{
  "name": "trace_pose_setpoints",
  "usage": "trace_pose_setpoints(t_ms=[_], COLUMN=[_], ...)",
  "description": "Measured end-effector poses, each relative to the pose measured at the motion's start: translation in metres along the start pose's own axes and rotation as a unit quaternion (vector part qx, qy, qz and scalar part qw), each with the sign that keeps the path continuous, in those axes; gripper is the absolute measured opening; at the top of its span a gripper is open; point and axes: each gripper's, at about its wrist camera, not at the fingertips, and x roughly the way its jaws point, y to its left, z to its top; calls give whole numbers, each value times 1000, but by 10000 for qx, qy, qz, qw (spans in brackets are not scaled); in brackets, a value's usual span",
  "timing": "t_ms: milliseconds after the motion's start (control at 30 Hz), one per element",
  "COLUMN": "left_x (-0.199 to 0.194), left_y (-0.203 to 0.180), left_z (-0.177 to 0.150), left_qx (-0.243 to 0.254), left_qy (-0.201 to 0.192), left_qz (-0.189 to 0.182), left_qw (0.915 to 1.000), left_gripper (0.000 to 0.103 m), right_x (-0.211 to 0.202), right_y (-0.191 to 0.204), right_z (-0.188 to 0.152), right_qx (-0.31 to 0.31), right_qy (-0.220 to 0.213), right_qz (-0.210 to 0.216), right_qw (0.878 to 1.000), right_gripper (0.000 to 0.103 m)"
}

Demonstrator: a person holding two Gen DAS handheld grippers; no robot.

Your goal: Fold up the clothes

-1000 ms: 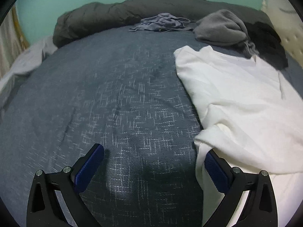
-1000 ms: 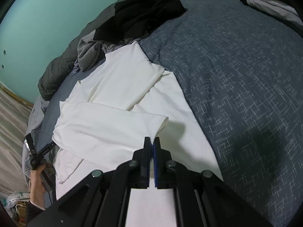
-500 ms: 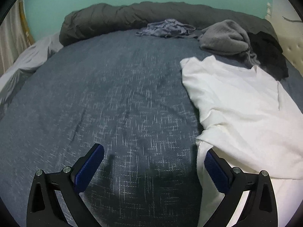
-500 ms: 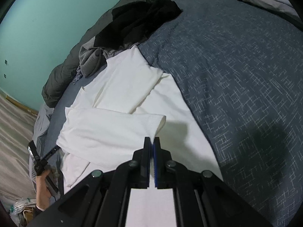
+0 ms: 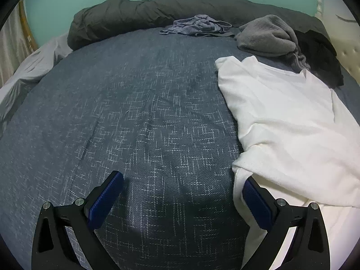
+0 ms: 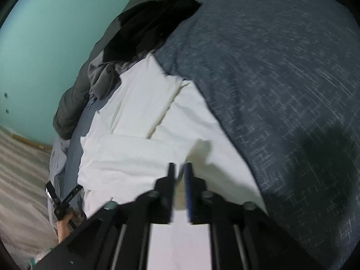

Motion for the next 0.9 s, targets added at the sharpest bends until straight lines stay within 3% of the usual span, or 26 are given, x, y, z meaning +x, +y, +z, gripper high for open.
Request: trace_pose_setpoints(t_ms=[67,300,367,433,633,900], left_x=[1,0,1,2,2,1], left_y=[0,0,0,1,1,2], left_z=[0,1,1,0,-2,-3], left_qx=[-13,-13,-29,-53,-69,-106], left_qy=[13,11,25,46,64,87], left_qz=[-18,-45,-65,-88,-96,-142], left_qw=[10000,10000,10000,9999,9999,9998], left_gripper=[103,103,103,103,103,103], right_x=[-2,13,19,23,5,2], right_y=[0,27,33,37,46,19], right_z=[-3,-19,-23,-27,-23,-23], right_qx=[16,-828,-943,-1033,-1114,-546], right_qy=[14,381,487,546,622,1172], right_qz=[64,-311,-384,-499,-571,-637], right_qw=[10000,9954,9936,9919,9902,9896], right_gripper=[45,45,32,8,1,1])
